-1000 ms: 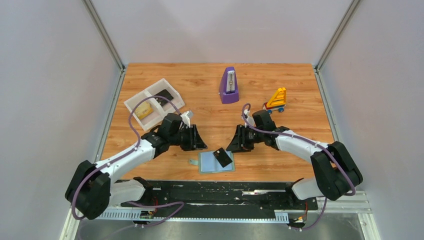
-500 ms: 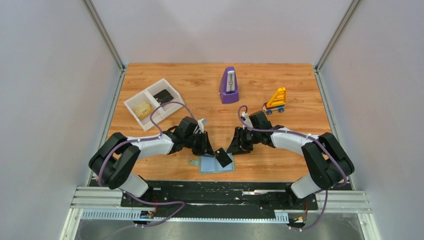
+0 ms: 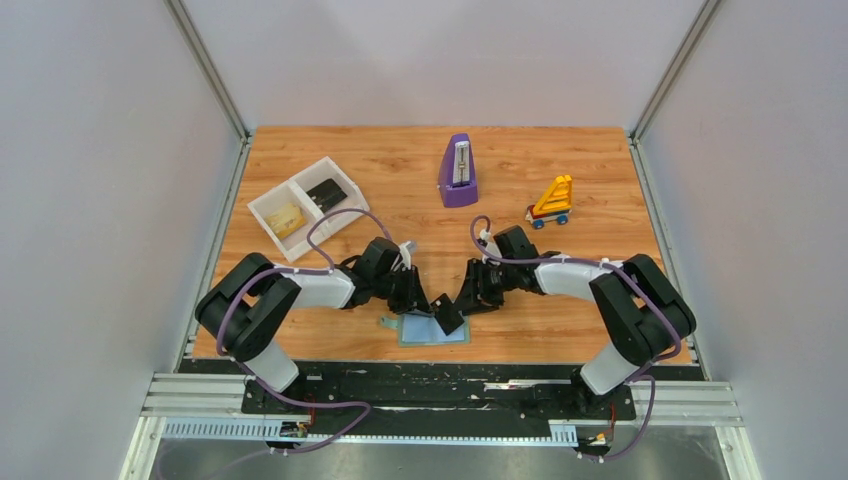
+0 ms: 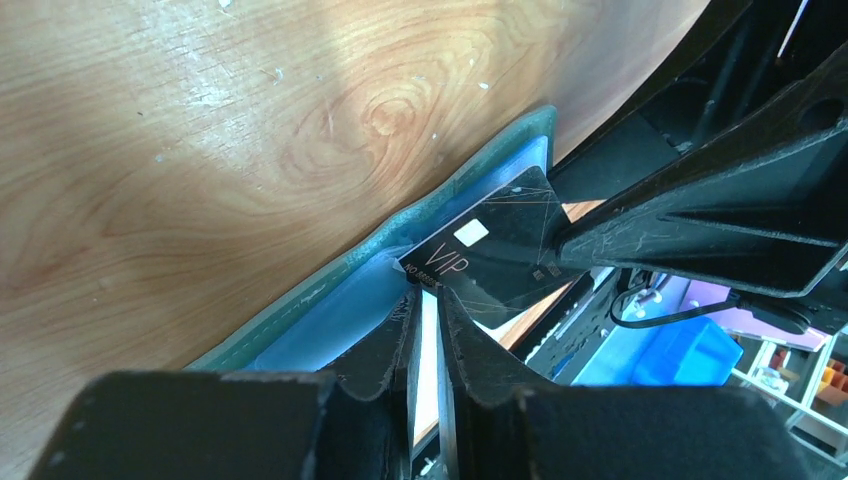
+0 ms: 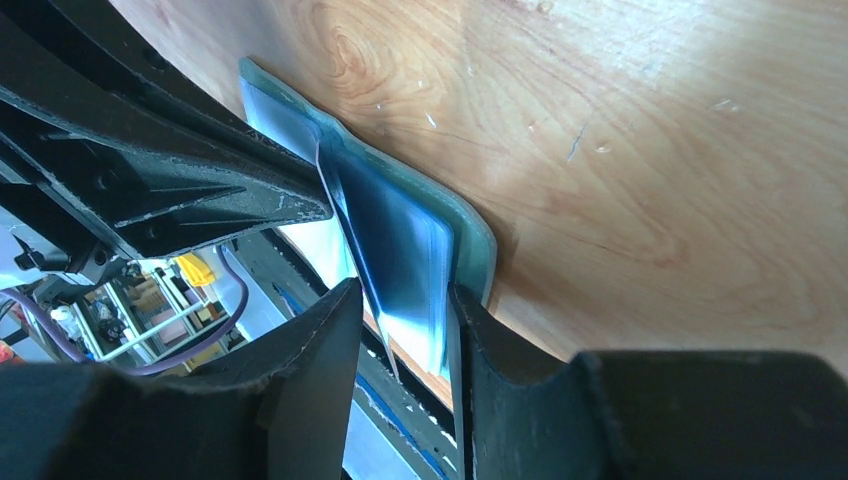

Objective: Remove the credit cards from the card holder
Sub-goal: Remove the credit card from the card holder.

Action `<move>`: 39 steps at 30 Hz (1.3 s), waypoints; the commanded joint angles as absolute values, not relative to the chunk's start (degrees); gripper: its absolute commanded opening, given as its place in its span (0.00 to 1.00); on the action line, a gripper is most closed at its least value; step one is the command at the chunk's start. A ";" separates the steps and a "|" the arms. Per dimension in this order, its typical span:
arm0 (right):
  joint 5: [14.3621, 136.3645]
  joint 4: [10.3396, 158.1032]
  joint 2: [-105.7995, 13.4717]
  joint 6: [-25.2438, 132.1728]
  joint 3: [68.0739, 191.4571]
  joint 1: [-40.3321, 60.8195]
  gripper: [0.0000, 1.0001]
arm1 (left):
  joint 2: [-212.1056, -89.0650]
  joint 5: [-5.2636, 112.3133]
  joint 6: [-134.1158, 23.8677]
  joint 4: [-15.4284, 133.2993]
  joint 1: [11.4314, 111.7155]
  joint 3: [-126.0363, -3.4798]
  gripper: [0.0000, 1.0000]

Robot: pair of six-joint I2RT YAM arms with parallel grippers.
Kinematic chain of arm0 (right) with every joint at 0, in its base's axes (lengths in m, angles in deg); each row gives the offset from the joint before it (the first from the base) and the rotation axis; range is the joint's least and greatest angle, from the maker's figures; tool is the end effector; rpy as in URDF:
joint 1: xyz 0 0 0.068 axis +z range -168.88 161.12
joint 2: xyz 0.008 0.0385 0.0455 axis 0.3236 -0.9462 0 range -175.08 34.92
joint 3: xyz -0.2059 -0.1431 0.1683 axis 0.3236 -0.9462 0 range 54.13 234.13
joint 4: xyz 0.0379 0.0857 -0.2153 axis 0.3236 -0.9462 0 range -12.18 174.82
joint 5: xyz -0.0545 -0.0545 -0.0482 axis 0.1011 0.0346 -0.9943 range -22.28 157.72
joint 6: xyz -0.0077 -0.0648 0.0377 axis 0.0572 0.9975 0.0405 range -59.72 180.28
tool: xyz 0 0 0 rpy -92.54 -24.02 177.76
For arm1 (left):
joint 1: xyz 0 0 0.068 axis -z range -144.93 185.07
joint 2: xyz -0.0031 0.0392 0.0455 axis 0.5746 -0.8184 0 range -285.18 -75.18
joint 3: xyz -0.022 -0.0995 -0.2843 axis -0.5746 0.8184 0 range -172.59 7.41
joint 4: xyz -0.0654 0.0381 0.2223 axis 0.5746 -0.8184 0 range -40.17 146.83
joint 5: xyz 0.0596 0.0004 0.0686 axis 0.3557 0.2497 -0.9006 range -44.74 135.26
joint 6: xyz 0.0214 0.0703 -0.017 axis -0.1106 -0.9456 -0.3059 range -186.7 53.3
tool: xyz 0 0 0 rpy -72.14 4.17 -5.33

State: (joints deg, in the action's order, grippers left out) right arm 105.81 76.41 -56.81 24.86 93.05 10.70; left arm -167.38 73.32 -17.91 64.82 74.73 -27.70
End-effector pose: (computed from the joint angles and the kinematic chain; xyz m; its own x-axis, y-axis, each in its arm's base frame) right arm 0.2130 0.1659 0.1627 -0.9960 -0.0408 -0.0791 -0.0854 0.6891 0.7196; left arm 0.1998 -0.2046 0.1600 -0.9854 -0.0455 -0.1639 0.0895 0.6810 -0.7268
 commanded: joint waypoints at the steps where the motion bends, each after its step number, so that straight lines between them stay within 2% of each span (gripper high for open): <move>1: 106.68 79.09 -57.65 25.95 92.81 11.48 0.37 | -169.16 72.37 -18.10 66.38 75.06 -26.79 0.18; 10: 108.68 79.27 -54.01 24.98 92.28 11.60 0.16 | -168.27 71.27 -17.97 66.15 75.17 -25.62 0.18; 13: 111.47 79.36 -53.83 24.67 92.37 11.66 0.16 | -168.46 71.24 -17.97 66.39 75.17 -25.48 0.18; 17: 111.96 79.43 -53.55 24.09 92.11 11.86 0.22 | -168.64 71.11 -17.97 66.77 75.16 -25.17 0.18; 24: 113.15 80.01 -54.61 23.56 92.19 12.11 0.20 | -168.25 70.96 -17.75 67.12 75.15 -24.42 0.18; 26: 113.25 80.07 -54.73 23.45 92.28 12.30 0.16 | -168.02 70.90 -17.61 67.25 75.15 -24.29 0.18; 29: 112.13 79.59 -54.16 23.37 92.23 12.32 0.02 | -167.74 71.04 -17.42 67.25 75.15 -24.23 0.18; 30: 111.63 79.18 -53.79 23.37 92.27 12.30 0.00 | -167.44 70.98 -17.49 66.99 75.15 -24.30 0.19; 37: 108.69 75.46 -51.86 24.53 92.20 12.06 0.00 | -165.94 70.04 -18.03 65.26 75.15 -24.34 0.24; 39: 109.24 75.33 -51.85 24.54 92.19 12.05 0.08 | -165.79 69.67 -18.11 64.95 75.15 -24.28 0.26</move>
